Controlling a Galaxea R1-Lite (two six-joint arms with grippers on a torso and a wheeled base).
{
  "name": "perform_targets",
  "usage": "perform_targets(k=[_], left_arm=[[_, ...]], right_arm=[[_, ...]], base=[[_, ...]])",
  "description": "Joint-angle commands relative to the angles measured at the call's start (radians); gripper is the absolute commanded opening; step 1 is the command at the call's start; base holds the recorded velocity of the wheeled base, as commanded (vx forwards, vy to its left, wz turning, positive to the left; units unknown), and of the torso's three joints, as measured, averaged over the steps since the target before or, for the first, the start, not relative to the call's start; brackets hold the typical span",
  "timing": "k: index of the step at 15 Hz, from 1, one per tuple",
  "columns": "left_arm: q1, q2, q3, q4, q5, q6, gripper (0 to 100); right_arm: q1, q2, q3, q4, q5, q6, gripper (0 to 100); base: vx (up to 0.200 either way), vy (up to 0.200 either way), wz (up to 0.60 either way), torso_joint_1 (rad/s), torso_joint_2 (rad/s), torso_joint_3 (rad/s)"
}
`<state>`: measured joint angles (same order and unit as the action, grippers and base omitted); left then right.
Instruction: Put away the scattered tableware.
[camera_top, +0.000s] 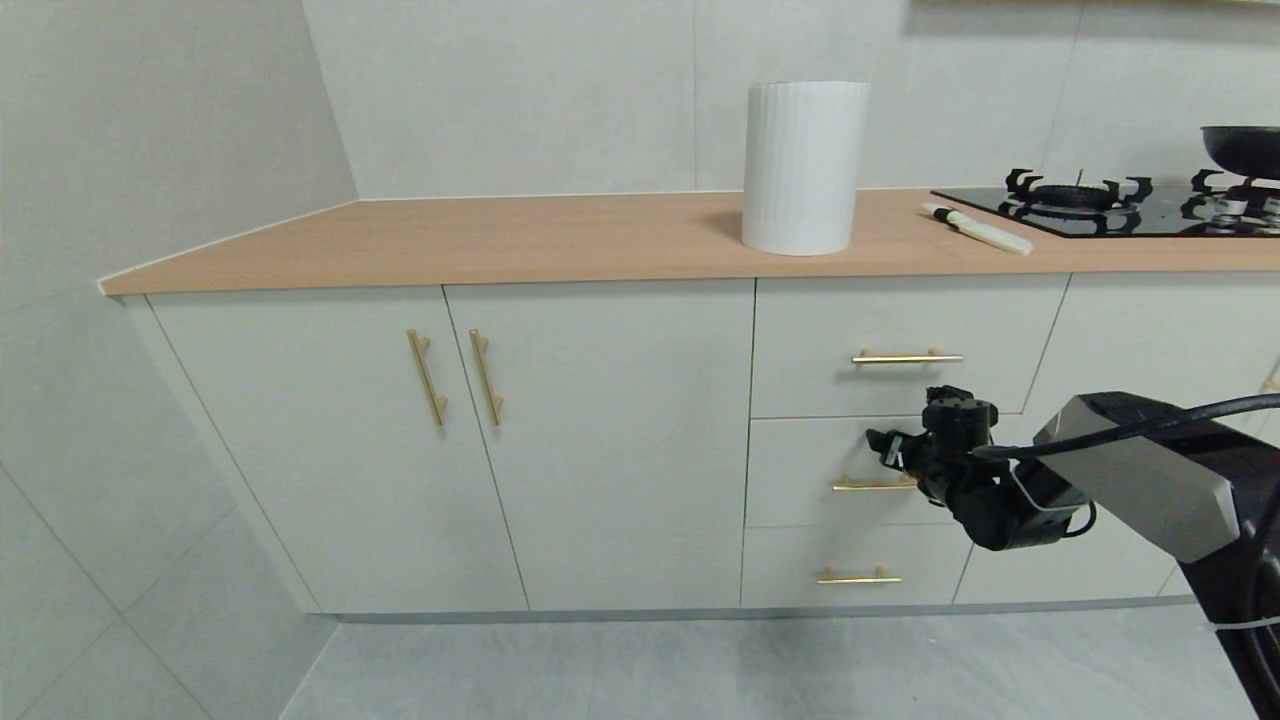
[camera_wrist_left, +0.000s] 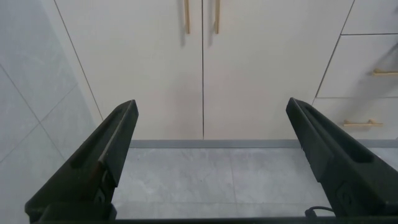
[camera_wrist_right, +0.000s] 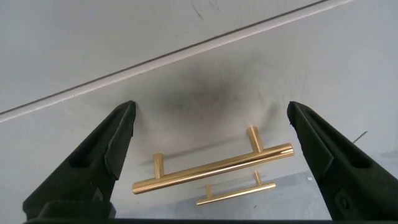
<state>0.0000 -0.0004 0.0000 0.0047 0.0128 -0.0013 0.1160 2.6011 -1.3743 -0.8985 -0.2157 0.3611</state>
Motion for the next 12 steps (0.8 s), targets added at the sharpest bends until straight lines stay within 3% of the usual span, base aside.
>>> perform_targets(k=[1, 3, 5, 12], left_arm=[[0.000, 0.000, 0.000, 0.000, 0.001, 0.000, 100], [0.000, 0.000, 0.000, 0.000, 0.000, -0.002, 100], [0.000, 0.000, 0.000, 0.000, 0.001, 0.000, 100], [0.000, 0.000, 0.000, 0.000, 0.001, 0.000, 100]], right_arm=[[-0.001, 0.002, -0.002, -0.003, -0.004, 0.001, 100], [-0.001, -0.016, 0.018, -0.002, -0.005, 0.001, 100], [0.004, -0.116, 0.123, 0.000, 0.006, -0.001, 100], [0.076, -0.762, 0.538, 0.105, 0.021, -0.042, 100]], base=[[0.000, 0.000, 0.00, 0.000, 0.00, 0.000], [0.000, 0.000, 0.00, 0.000, 0.00, 0.000], [0.000, 0.000, 0.00, 0.000, 0.00, 0.000], [0.000, 0.000, 0.00, 0.000, 0.00, 0.000]])
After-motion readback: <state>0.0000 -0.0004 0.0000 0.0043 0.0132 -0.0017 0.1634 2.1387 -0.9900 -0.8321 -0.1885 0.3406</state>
